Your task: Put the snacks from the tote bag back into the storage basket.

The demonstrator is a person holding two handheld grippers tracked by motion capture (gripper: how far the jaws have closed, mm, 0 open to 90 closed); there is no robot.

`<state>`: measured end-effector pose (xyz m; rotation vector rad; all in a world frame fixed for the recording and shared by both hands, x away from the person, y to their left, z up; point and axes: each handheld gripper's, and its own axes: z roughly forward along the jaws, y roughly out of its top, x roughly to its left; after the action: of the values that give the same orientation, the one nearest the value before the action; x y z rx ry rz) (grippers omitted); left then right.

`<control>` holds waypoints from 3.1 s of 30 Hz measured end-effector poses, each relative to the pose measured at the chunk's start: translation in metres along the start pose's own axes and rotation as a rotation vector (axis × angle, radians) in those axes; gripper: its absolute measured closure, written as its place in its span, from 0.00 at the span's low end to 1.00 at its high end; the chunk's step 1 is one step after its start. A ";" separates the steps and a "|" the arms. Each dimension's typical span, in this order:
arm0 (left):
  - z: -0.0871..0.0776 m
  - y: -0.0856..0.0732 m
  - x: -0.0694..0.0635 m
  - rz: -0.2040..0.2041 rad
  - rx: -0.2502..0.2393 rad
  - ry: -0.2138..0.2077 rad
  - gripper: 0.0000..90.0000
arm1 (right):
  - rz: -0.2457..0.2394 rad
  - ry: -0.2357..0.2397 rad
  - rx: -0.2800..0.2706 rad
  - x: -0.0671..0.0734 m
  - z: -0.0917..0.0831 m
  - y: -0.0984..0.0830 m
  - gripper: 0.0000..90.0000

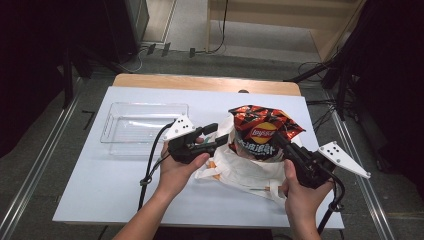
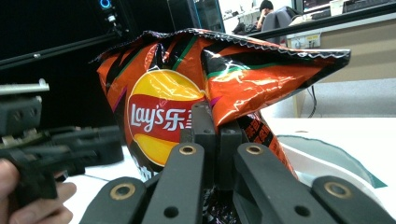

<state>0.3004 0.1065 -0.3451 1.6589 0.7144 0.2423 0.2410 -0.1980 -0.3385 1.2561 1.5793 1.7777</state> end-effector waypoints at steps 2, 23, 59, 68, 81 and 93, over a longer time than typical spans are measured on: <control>0.001 0.009 -0.005 0.008 -0.018 -0.020 0.51 | 0.004 0.007 0.006 0.001 0.000 -0.002 1.00; 0.011 0.034 -0.030 0.002 -0.020 0.008 0.52 | -0.004 0.025 0.021 0.007 0.004 -0.010 1.00; -0.030 0.058 -0.009 -0.036 -0.113 -0.013 1.00 | -0.157 0.001 0.080 -0.003 -0.013 -0.025 0.31; -0.050 0.062 0.006 -0.042 -0.133 0.025 1.00 | -0.166 -0.033 0.135 -0.013 -0.016 -0.044 0.24; -0.087 0.066 0.032 -0.053 -0.171 0.104 1.00 | -0.171 -0.067 0.205 -0.026 -0.020 -0.074 0.16; -0.120 0.066 0.064 -0.080 -0.212 0.166 1.00 | -0.143 -0.087 0.216 -0.037 -0.027 -0.083 0.16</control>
<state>0.3079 0.2370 -0.2703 1.4172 0.8485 0.3883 0.2171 -0.2216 -0.4265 1.2623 1.8000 1.4779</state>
